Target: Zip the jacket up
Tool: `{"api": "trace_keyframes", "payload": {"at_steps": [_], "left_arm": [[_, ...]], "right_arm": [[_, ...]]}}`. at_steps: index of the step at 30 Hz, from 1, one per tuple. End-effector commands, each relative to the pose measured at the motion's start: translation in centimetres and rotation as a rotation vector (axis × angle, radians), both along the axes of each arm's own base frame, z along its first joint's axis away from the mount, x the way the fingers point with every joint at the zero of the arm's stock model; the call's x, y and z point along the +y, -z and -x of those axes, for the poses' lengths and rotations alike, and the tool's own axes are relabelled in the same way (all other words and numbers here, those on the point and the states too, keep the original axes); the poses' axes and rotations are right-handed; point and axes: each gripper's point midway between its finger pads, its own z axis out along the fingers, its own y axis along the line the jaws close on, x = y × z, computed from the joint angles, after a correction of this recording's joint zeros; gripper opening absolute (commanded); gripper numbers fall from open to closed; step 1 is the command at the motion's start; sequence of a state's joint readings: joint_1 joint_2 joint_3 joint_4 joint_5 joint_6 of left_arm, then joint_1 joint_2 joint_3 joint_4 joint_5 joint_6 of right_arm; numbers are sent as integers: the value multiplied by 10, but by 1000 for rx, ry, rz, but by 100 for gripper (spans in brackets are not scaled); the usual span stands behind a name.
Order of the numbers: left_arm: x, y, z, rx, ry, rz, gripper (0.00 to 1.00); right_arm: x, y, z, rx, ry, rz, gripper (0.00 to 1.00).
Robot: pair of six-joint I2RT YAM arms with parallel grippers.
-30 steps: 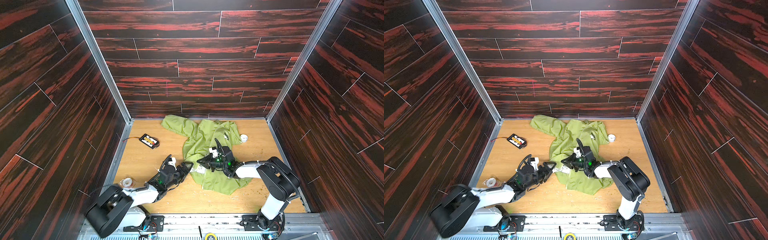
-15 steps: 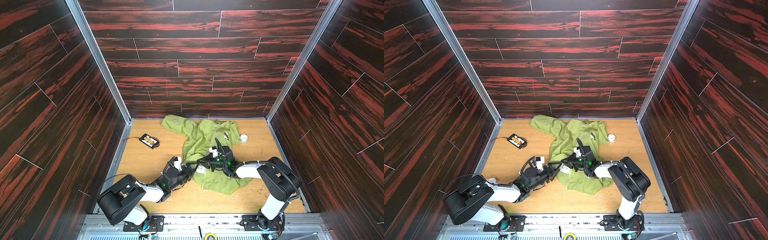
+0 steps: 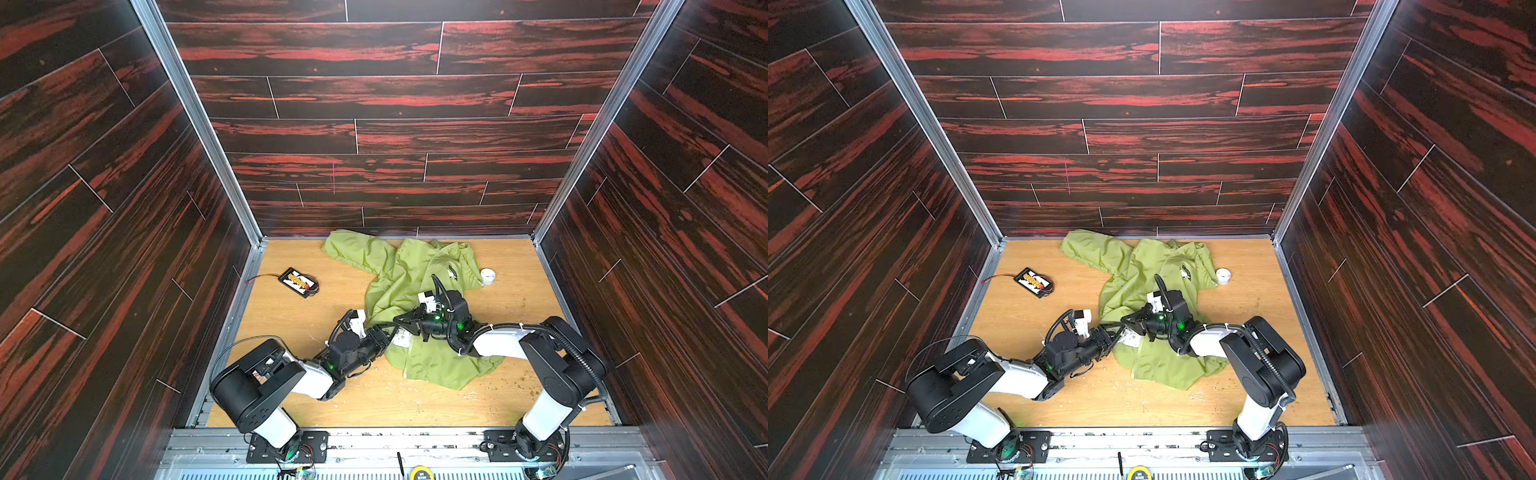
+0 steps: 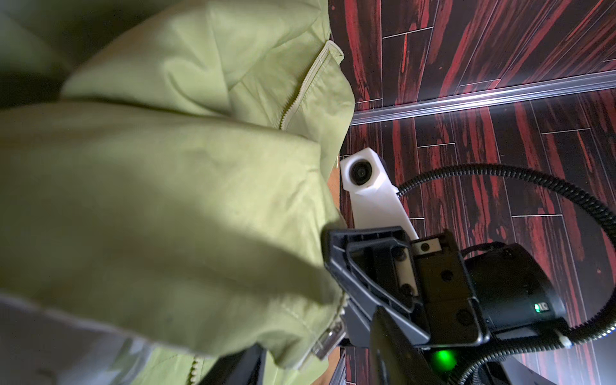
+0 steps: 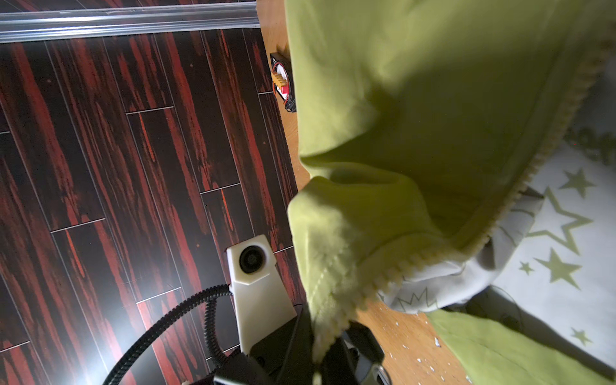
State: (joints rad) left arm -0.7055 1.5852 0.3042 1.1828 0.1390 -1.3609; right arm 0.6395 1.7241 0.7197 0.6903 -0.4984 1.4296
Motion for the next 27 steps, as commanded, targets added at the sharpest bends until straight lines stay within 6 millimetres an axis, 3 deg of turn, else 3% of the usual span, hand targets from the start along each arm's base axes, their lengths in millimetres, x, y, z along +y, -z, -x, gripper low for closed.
{"api": "trace_keyframes", "payload": {"at_steps": [1,6,12,20,27], "left_arm": [[1,-11,-3,-49,-1,22,56],[5,-3,-2,-33,-5,10,74],[12,-2,-6,-38,-22,13,77],[16,-12,-11,-69,-14,34,59],[3,-21,-7,-93,69,54,50]], "right_arm": [[2,-24,3,-35,-6,-54,0],[2,-27,3,-36,-7,-65,0],[2,-27,4,-35,-9,-65,0],[-2,-24,7,-34,-8,-39,0],[-2,-25,7,-41,-9,-25,0]]}}
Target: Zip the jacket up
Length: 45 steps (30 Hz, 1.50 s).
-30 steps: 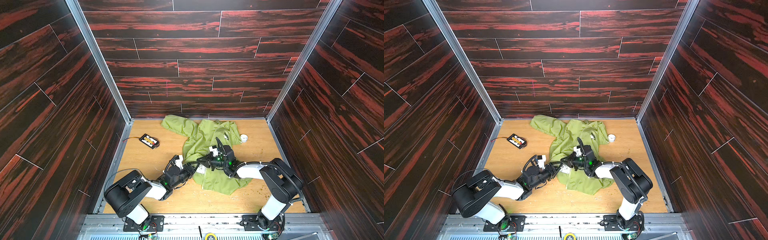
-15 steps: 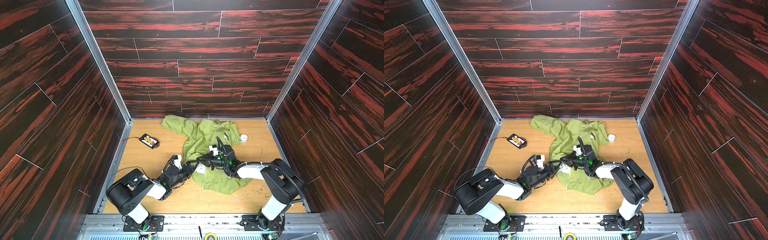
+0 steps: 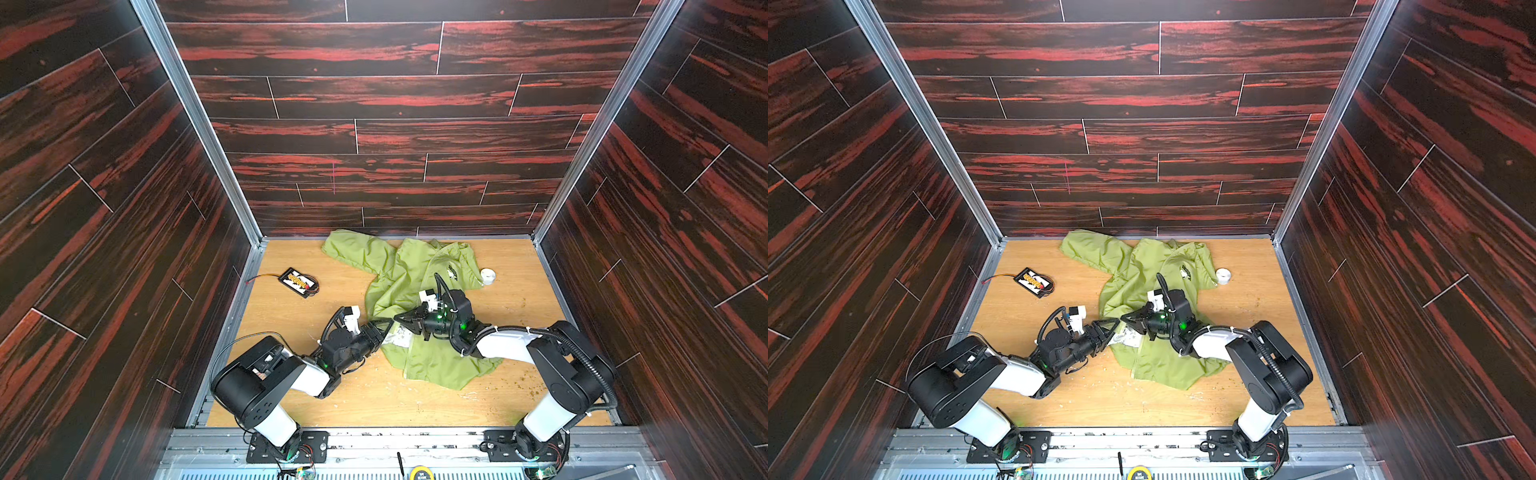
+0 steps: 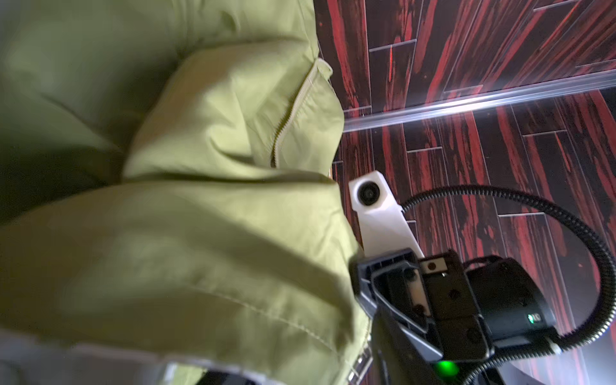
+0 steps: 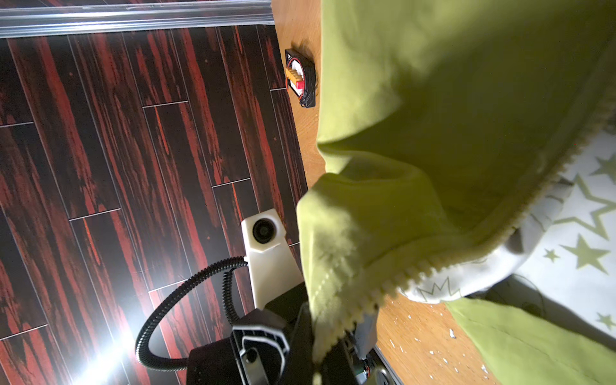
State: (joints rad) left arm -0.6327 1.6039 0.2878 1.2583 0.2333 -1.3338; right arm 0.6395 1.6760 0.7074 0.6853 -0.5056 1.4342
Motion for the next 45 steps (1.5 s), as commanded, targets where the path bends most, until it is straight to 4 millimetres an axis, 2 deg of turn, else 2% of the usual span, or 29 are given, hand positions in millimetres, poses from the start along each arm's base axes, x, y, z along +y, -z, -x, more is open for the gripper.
{"api": "trace_keyframes", "payload": {"at_steps": [1,23,45], "left_arm": [[-8,-15,1,-52,49,35,49],[-13,-12,4,-59,89,28,29],[-25,-11,7,-67,160,29,21]], "right_arm": [[-1,-10,2,-22,-3,-4,0],[-2,-7,0,-20,-3,15,0],[-8,-9,-6,-29,2,36,0]]}}
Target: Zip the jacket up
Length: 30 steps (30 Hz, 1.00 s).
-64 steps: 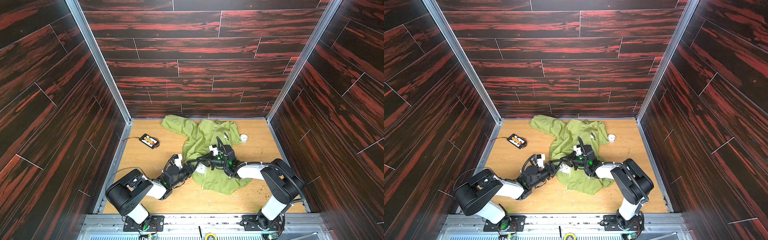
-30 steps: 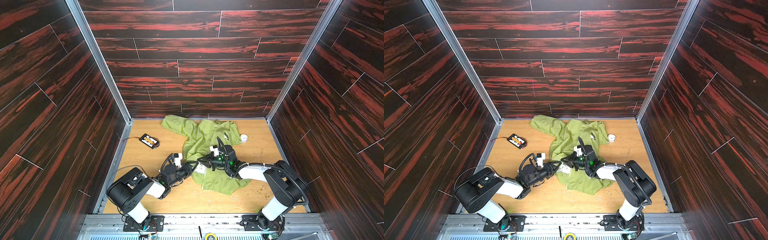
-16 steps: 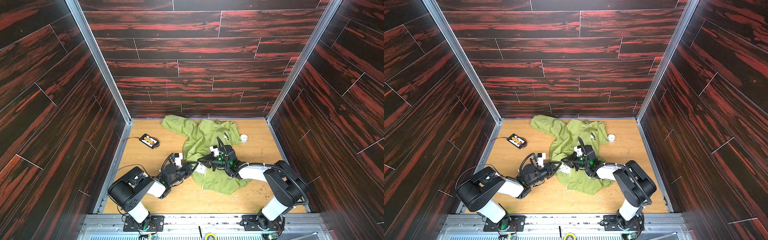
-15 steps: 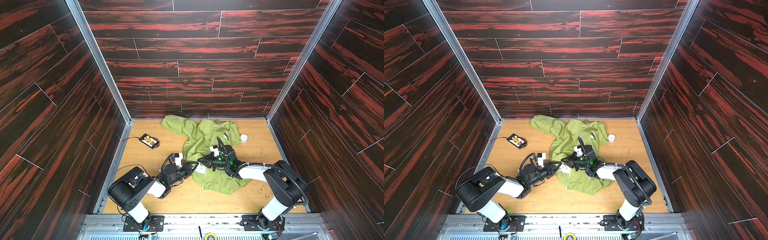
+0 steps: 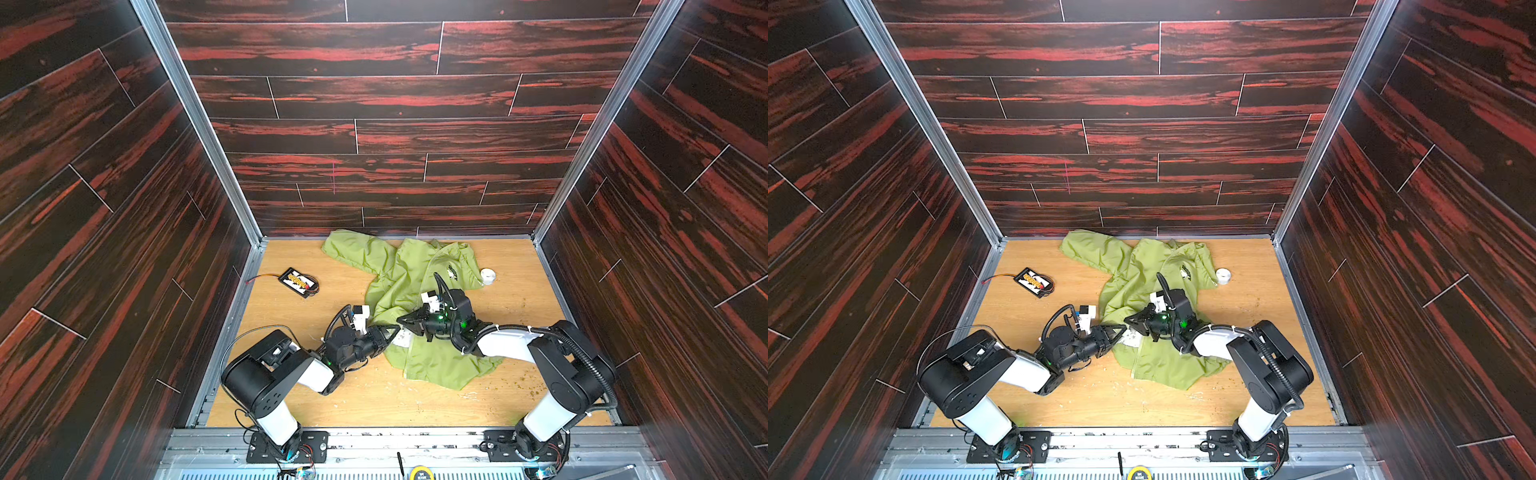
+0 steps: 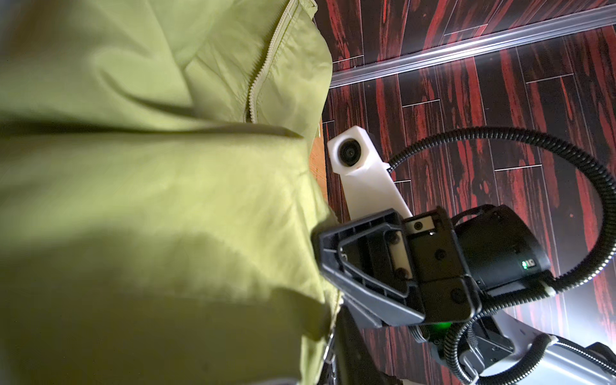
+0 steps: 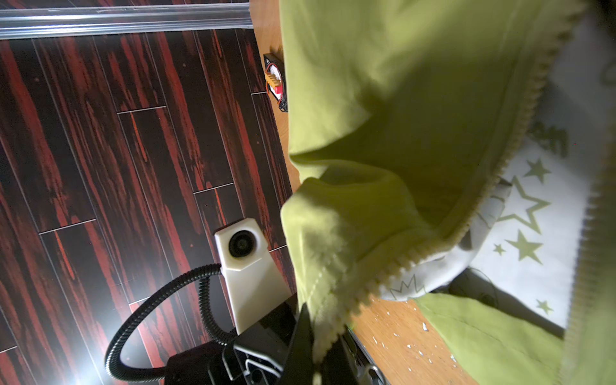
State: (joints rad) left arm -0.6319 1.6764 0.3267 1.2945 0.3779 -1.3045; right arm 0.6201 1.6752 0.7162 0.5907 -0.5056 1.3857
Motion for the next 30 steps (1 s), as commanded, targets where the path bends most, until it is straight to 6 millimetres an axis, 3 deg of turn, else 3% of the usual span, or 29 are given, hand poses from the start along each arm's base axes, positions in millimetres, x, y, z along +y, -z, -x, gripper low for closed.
{"api": "trace_keyframes", "payload": {"at_steps": [1,6,12,30], "left_arm": [[-4,-14,-4,-49,12,31,21],[-2,-14,-5,-47,4,34,20],[4,-7,-6,-32,-16,22,31],[-4,-14,-3,-56,43,46,24]], "right_arm": [[1,-24,-5,-52,0,-25,0],[0,-24,-6,-55,0,-24,0],[-4,-24,-6,-55,7,-17,0],[-4,-23,-7,-56,6,-10,0]]}}
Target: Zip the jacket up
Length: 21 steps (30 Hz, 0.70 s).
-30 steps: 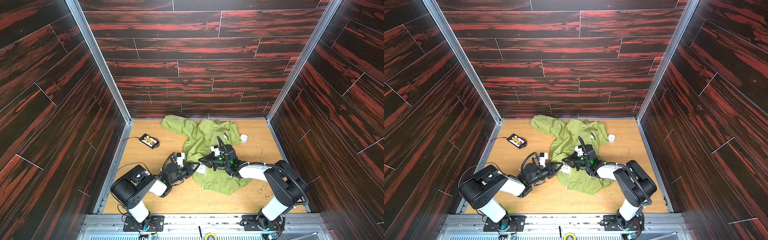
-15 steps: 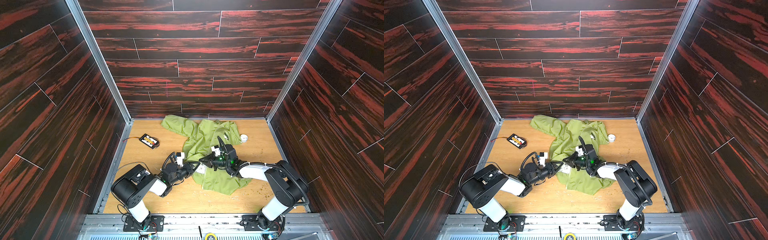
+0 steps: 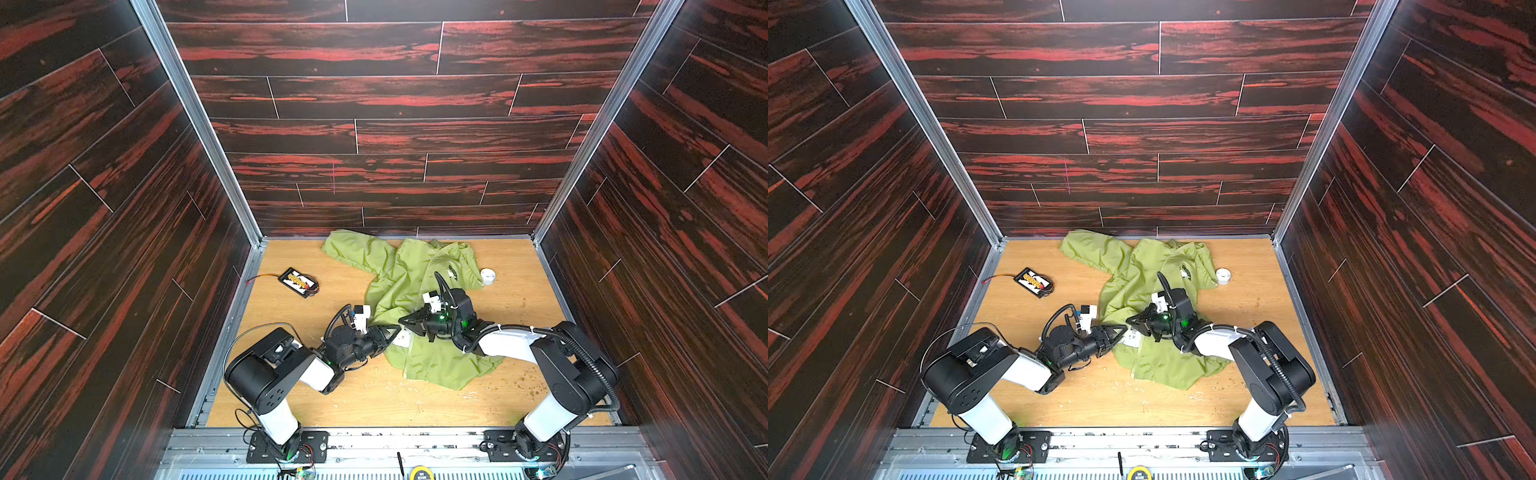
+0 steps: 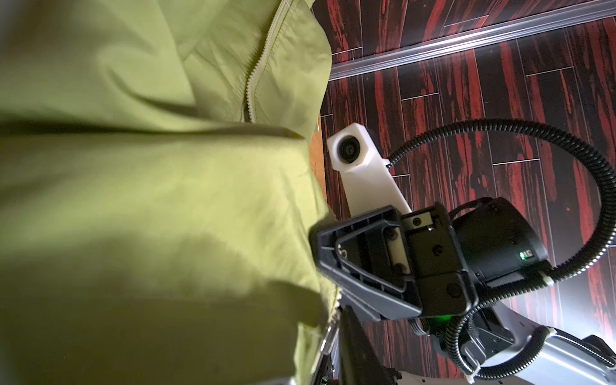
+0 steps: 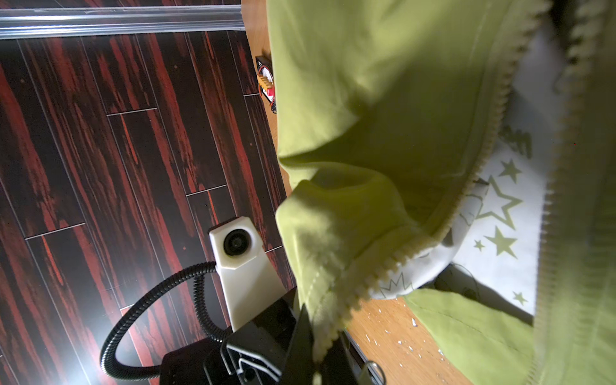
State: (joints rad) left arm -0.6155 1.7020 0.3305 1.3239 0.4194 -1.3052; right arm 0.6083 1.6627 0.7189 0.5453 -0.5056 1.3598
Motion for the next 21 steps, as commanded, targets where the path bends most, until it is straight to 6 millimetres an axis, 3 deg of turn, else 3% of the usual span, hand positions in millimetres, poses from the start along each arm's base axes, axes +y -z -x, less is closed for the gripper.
{"api": "trace_keyframes", "payload": {"at_steps": [1,7,12,14,15,19,20,21], "left_arm": [[-4,-15,-2,-52,21,37,23],[-5,-15,-3,-51,23,43,16],[-6,-14,-4,-47,22,48,0],[-7,-15,-5,-48,23,49,0],[-6,-15,-6,-49,21,49,0],[-4,-15,-7,-48,15,49,0],[-4,-15,-8,-49,13,49,0],[-2,-14,-9,-47,10,48,0]], "right_arm": [[1,-27,-7,-58,3,-35,0],[1,-26,-6,-58,3,-35,0],[-1,-24,-7,-61,4,-14,1],[-5,-22,-7,-67,12,7,12],[-9,-20,-7,-70,21,26,22],[-28,-14,-7,-127,63,158,73],[-36,-12,-9,-146,83,204,98],[-44,-11,-9,-166,98,251,99]]}}
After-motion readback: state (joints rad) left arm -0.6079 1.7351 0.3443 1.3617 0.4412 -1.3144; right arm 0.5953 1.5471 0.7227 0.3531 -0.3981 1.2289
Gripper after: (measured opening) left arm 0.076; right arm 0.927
